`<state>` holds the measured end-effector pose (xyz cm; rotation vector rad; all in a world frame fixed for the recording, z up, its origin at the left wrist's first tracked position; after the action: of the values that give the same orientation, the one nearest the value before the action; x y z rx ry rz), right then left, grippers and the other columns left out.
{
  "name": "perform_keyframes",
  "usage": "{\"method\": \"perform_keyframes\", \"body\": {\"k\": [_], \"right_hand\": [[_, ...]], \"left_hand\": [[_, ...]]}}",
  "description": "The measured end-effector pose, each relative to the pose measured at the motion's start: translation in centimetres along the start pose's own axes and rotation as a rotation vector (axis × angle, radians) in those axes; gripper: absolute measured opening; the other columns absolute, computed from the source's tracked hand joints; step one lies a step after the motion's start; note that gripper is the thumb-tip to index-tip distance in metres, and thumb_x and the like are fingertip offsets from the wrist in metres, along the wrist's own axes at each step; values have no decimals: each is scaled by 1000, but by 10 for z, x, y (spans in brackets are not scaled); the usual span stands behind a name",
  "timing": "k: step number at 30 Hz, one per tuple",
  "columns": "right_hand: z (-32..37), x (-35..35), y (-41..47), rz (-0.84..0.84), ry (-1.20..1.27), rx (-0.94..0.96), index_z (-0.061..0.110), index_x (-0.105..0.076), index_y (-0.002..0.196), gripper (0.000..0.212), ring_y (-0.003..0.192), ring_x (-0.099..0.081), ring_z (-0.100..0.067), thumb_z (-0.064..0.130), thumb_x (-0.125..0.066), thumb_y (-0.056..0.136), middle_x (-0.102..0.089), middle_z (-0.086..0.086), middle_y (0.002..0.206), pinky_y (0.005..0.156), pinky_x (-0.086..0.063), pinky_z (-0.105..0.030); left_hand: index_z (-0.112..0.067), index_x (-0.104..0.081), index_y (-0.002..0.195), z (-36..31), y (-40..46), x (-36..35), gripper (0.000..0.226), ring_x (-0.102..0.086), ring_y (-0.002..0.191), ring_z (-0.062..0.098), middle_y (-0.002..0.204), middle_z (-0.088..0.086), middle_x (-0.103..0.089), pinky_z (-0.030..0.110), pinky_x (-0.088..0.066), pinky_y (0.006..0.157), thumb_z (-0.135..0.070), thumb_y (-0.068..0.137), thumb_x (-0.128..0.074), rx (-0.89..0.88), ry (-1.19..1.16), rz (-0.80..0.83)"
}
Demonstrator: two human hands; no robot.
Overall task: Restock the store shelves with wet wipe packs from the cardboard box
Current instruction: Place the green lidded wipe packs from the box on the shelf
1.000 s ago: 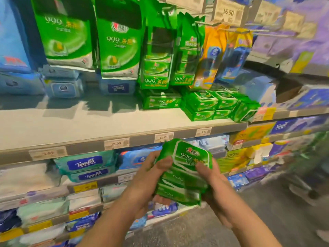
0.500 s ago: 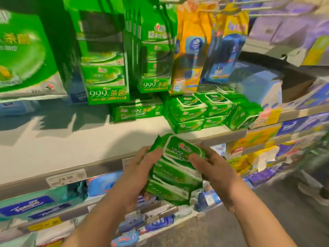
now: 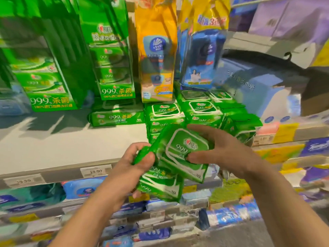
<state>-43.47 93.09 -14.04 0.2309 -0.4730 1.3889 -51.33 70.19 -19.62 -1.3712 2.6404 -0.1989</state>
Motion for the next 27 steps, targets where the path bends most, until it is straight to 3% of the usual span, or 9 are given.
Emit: {"method": "perform_keyframes", "body": {"k": [4,8,10,13,16,20,27], "right_hand": [[0,49,6,-95,-253,104,39,-46,150,109,128,-59,-4,54,-96,54,-64,9,137,111,-48,-40],[9,68,17,-211,-650,192,29,-47,150,91,126,-47,-5,30,-93,72,-51,10,135,109,-37,-26],[8,66,24,-234,-757,218,29,-43,152,90,130,-41,-12,28,-91,75,-45,6,137,109,-34,-28],[-2,64,35,-235,-819,322,28,-48,148,86,132,-42,-22,29,-91,74,-48,1,135,113,-37,-41],[-3,61,36,-189,-884,349,30,-50,146,83,130,-46,-24,28,-92,74,-52,1,136,111,-38,-40],[3,60,35,-240,-1057,323,32,-53,144,79,127,-49,-24,35,-90,74,-59,4,135,123,-21,-50],[4,57,30,-226,-1130,321,40,-52,144,78,131,-48,-17,36,-89,75,-58,11,138,125,-10,-43]], "left_hand": [[-37,-63,109,-3,6,4,49,-52,54,20,95,4,-76,22,-30,40,-54,68,-84,-33,-66,-16],[-34,-62,112,-6,13,8,57,-52,49,17,91,7,-73,23,-32,37,-51,61,-80,-78,-112,-14],[-33,-62,113,-6,15,8,58,-53,52,18,90,9,-71,24,-33,38,-49,61,-80,-87,-126,-17],[-32,-61,115,-6,17,8,59,-55,55,19,90,10,-70,25,-34,38,-46,61,-81,-90,-134,-9],[-32,-62,114,-9,18,10,59,-55,53,18,87,10,-69,25,-34,39,-45,60,-81,-96,-132,9],[-32,-61,115,-12,19,10,59,-56,51,16,85,8,-69,25,-34,39,-42,61,-80,-108,-138,39],[-34,-62,116,-18,25,7,60,-56,55,20,88,9,-70,26,-36,40,-42,60,-81,-119,-138,62]]}}
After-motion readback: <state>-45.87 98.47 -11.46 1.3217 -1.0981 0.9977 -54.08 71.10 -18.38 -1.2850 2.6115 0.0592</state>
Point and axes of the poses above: each hand's wrist, its own y-axis towards the middle knuckle, its own x-axis out of the back of the hand, z = x × y, the point moved 4 cm from there along y, towards the middle knuckle
